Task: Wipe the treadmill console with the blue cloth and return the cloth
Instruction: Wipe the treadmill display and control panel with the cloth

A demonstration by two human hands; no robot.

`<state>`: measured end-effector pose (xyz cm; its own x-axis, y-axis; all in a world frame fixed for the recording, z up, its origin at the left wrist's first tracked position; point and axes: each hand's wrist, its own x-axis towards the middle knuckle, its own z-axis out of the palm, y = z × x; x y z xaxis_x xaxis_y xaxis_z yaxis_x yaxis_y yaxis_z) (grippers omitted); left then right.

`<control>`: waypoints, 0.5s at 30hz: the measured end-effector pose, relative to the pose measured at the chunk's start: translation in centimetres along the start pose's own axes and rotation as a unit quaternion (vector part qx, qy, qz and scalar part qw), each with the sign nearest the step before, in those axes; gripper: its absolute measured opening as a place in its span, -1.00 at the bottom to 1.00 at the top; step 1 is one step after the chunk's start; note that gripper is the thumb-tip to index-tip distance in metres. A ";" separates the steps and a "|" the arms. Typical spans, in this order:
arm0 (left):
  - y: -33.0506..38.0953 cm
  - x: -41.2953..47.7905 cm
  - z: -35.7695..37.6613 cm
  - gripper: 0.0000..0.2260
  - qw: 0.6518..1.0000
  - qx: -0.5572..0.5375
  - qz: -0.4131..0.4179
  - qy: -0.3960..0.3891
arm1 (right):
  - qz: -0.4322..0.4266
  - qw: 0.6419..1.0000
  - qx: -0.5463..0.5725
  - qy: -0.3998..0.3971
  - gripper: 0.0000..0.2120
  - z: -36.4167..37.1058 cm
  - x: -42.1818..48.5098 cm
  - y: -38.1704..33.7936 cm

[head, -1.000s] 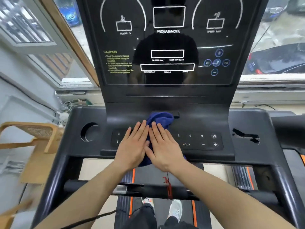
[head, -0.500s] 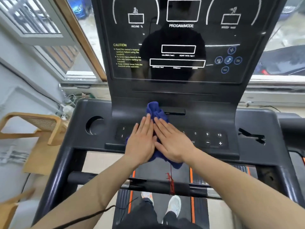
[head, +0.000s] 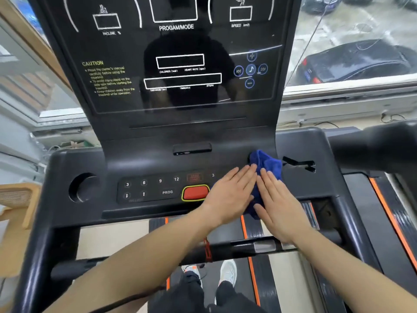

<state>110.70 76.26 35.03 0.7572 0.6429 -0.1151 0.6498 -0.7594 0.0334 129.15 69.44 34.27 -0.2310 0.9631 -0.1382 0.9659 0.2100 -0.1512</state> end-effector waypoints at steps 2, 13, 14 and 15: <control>-1.4 1.1 -0.9 -0.46 0.999 0.028 -0.010 0.014 | 0.003 1.000 -0.007 0.005 -0.32 -0.6 2.2 0.9; -8.1 -9.1 0.7 -0.50 0.991 0.028 -0.129 0.037 | -0.058 0.997 0.048 -0.001 -0.19 -0.3 8.2 -10.9; -9.0 -10.7 0.9 -0.50 0.987 0.021 -0.153 0.038 | -0.078 0.995 0.058 -0.003 -0.21 -0.1 8.9 -12.6; -9.7 -12.1 1.1 -0.50 0.982 0.008 -0.182 0.045 | -0.094 0.994 0.059 -0.002 -0.22 0.1 9.5 -14.2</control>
<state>95.19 75.77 35.03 0.4788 0.8775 -0.0279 0.8777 -0.4792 -0.0096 113.22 75.62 35.05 -0.4071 0.9079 -0.1000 0.8850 0.3651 -0.2890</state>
